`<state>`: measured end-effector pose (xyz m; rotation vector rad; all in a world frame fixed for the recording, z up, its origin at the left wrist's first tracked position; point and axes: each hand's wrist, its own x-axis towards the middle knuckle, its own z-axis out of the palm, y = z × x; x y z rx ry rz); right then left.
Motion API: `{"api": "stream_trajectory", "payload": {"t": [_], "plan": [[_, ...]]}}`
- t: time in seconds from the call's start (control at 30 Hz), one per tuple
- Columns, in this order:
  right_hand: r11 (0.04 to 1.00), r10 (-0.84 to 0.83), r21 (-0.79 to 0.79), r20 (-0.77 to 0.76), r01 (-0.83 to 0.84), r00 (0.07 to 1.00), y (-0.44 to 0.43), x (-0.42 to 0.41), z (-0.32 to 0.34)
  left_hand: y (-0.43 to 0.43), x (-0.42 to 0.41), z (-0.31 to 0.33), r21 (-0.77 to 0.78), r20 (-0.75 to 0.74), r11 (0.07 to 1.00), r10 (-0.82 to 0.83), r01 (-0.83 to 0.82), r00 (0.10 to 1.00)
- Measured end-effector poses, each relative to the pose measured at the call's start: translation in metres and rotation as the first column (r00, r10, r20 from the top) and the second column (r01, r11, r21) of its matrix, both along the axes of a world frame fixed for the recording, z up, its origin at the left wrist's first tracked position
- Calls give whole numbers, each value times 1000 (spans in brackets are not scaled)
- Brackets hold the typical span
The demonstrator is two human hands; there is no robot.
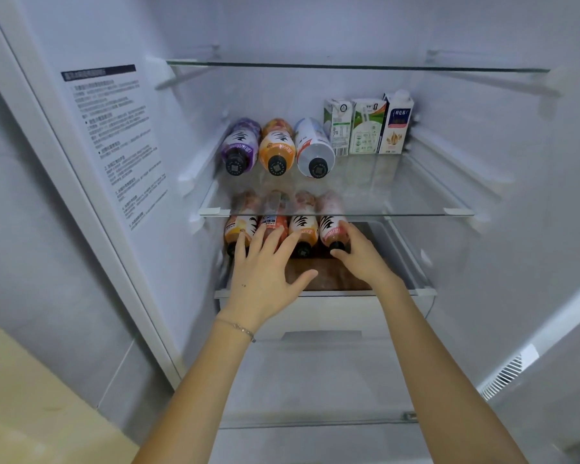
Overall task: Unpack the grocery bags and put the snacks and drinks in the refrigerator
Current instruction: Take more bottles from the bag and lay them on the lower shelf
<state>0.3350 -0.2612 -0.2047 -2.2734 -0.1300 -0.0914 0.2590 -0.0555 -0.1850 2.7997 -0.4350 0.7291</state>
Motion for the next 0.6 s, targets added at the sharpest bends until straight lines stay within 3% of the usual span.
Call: {"api": "stream_trajectory", "payload": {"t": [0.3, 0.6], "plan": [[1000, -17, -27, -31, 16, 999, 6, -4, 0, 0, 18, 19, 20, -25, 1000, 2, -1, 1000], [967, -131, -185, 239, 178, 962, 24, -59, 27, 5, 16, 33, 28, -71, 999, -43, 45, 997]]}}
